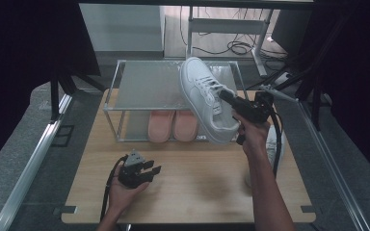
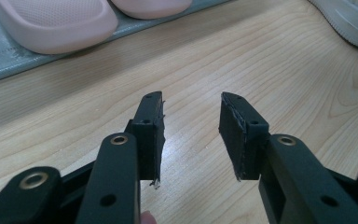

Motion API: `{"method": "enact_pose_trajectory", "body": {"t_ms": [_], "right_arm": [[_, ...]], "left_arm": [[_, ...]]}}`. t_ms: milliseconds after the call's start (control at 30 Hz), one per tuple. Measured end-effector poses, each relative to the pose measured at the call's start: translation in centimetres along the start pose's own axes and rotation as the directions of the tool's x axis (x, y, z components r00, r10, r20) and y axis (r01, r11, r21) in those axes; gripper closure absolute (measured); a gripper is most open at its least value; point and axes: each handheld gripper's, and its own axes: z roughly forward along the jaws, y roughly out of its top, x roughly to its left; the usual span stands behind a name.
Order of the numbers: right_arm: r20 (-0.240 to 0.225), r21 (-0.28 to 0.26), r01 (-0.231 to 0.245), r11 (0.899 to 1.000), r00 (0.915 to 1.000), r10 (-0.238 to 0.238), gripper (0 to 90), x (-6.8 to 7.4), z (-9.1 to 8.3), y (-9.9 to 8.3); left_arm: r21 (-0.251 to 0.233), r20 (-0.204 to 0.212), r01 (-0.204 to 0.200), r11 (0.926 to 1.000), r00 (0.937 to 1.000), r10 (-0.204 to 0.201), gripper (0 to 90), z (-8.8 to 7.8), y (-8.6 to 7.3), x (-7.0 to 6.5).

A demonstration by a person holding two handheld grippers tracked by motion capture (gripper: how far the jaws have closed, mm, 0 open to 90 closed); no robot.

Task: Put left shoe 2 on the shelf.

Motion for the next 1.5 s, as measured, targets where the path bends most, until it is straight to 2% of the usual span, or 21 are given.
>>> {"method": "enact_pose_trajectory", "body": {"t_ms": [167, 300, 500, 733, 1000, 1500], "right_arm": [[0.005, 0.004, -0.01, 1.0, 0.9999, 0.01, 81.1, 0.3, 1.6, 0.3], [0.019, 0.0, -0.041, 0.999, 0.999, 0.041, 81.1, 0.4, 3.1, 0.6], [0.056, 0.005, -0.039, 0.999, 0.9977, 0.039, 81.0, 0.5, 5.4, 1.2], [0.074, 0.019, -0.052, 0.998, 0.996, 0.051, 81.0, 0.7, 7.5, 1.5], [0.102, 0.023, -0.088, 0.996, 0.9911, 0.085, 81.0, 0.1, 9.8, 1.7], [0.158, 0.039, -0.117, 0.992, 0.9813, 0.11, 80.7, 0.2, 14.8, 2.1]], "left_arm": [[-0.002, 0.001, 0.001, 1.0, 1.0, -0.001, 60.8, -0.1, 0.0, 0.1], [0.0, 0.0, 0.001, 1.0, 1.0, -0.001, 60.8, 0.0, 0.0, 0.1], [0.002, 0.0, 0.002, 1.0, 1.0, -0.002, 60.8, 0.0, -0.1, 0.2], [0.0, 0.0, 0.003, 1.0, 1.0, -0.003, 60.8, 0.0, -0.1, 0.3], [0.001, 0.001, 0.006, 1.0, 1.0, -0.006, 60.8, -0.1, -0.1, 0.4], [0.0, 0.002, 0.005, 1.0, 1.0, -0.005, 60.8, 0.0, -0.2, 0.5]]}}
